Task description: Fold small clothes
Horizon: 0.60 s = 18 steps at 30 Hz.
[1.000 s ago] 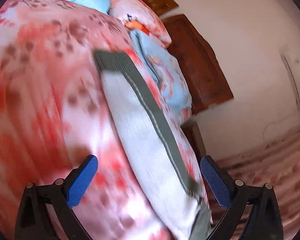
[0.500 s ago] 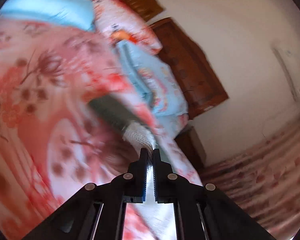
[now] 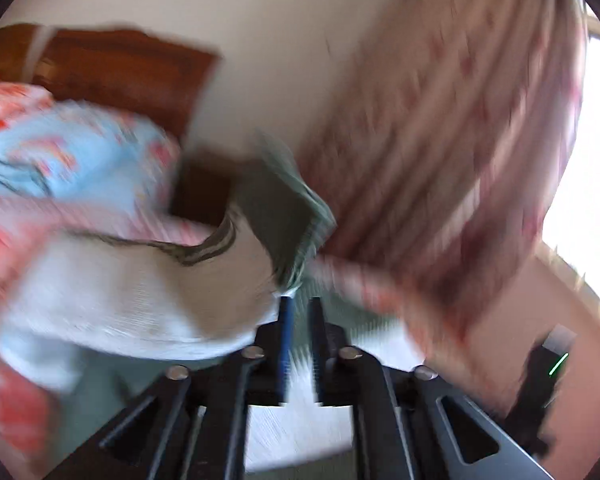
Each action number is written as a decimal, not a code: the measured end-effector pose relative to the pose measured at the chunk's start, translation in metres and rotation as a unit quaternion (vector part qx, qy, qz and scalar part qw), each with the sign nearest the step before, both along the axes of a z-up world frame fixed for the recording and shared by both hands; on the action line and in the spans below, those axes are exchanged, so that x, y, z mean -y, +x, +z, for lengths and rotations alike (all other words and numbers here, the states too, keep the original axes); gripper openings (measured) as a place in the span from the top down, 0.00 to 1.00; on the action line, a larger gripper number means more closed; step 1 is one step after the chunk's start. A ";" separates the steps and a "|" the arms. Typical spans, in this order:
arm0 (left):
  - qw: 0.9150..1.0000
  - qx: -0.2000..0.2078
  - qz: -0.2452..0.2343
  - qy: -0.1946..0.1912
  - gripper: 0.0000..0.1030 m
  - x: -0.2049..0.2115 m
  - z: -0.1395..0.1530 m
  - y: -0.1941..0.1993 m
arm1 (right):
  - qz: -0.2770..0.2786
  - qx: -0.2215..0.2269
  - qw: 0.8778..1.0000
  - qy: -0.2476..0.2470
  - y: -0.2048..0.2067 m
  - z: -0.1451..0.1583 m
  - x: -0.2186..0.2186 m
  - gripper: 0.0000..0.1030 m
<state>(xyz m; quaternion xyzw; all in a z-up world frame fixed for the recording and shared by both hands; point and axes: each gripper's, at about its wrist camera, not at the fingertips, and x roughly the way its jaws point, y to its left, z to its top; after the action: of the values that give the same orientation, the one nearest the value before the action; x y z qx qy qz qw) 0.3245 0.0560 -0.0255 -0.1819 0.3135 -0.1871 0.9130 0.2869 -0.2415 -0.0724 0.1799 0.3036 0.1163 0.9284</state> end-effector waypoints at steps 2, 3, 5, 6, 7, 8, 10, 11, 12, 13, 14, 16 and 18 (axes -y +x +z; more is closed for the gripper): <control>0.998 -0.052 -0.017 0.025 0.00 0.023 -0.031 0.002 | 0.003 0.007 1.000 -0.010 -0.008 0.006 0.004 0.60; 0.997 -0.071 -0.020 0.030 0.00 0.027 -0.043 0.002 | 0.006 0.008 1.000 -0.014 -0.011 0.009 0.006 0.60; 0.996 -0.080 -0.010 0.029 0.00 0.028 -0.052 -0.012 | 0.009 0.006 1.000 -0.021 -0.015 0.011 0.009 0.60; 0.997 -0.075 -0.004 0.021 0.00 0.022 -0.051 -0.022 | 0.011 0.005 1.000 -0.022 -0.016 0.011 0.010 0.60; 0.998 -0.064 0.008 0.013 0.00 0.015 -0.045 -0.032 | 0.015 -0.002 1.000 -0.021 -0.015 0.010 0.011 0.60; 0.998 -0.048 0.025 0.014 0.00 0.004 -0.040 -0.040 | 0.020 -0.008 1.000 -0.017 -0.015 0.009 0.010 0.60; 0.997 -0.022 0.059 0.045 0.00 -0.006 -0.026 -0.052 | 0.038 -0.022 0.999 -0.003 -0.011 0.007 0.006 0.60; 0.994 -0.017 0.079 0.070 0.00 -0.011 -0.022 -0.057 | 0.052 -0.028 0.998 0.000 -0.006 0.007 0.000 0.60; 0.991 -0.019 0.094 0.090 0.00 -0.017 -0.020 -0.059 | 0.068 -0.031 0.997 -0.005 0.000 0.007 -0.010 0.60; 0.987 -0.020 0.115 0.109 0.00 -0.023 -0.021 -0.063 | 0.086 -0.037 0.996 -0.009 0.007 0.008 -0.020 0.60; 0.981 -0.018 0.143 0.126 0.00 -0.030 -0.024 -0.067 | 0.104 -0.048 0.993 -0.014 0.016 0.008 -0.031 0.60; 0.975 -0.017 0.182 0.131 0.00 -0.045 -0.029 -0.073 | 0.127 -0.067 0.989 -0.023 0.034 0.006 -0.051 0.60; 0.970 -0.033 0.206 0.122 0.00 -0.058 -0.038 -0.071 | 0.146 -0.086 0.985 -0.006 0.056 0.000 -0.067 0.60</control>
<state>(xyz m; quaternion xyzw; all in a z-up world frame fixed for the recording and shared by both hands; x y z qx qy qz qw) 0.2533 0.1141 -0.0631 -0.1364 0.3197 0.0509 0.9363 0.3427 -0.1748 -0.0719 0.1373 0.4062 0.2331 0.8728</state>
